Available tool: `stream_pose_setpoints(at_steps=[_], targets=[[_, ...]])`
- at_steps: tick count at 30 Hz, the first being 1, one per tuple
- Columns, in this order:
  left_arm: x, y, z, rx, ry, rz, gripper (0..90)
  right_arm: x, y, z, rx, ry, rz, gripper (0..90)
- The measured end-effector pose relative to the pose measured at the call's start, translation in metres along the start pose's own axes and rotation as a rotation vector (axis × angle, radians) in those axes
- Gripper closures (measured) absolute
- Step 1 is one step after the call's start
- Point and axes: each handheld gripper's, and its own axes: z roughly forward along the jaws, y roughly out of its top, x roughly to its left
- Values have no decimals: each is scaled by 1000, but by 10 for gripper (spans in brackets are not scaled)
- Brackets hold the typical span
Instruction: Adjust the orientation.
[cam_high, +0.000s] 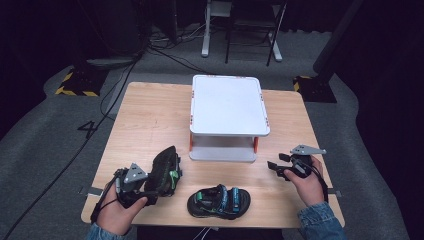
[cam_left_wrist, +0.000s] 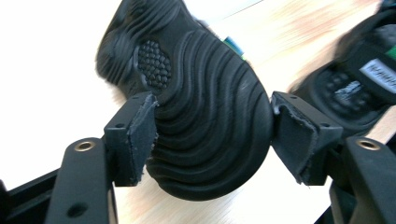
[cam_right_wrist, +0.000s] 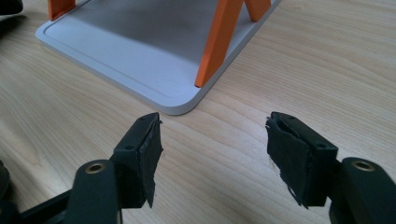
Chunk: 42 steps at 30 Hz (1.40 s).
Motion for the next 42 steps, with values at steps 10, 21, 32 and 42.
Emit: stream_pose_setpoints(at_steps=[10, 21, 32, 42], targets=[[29, -18, 5, 62, 5, -107, 451, 3, 2, 4, 10, 4, -9, 362], [23, -4, -10, -33, 88, -99, 319, 2, 0, 3, 12, -4, -14, 360], [19, 21, 24, -59, 139, -92, 226, 4, -9, -3, 17, -22, -12, 356], [30, 20, 40, 54, 140, -130, 374, 1, -18, -13, 14, -43, 4, 355]])
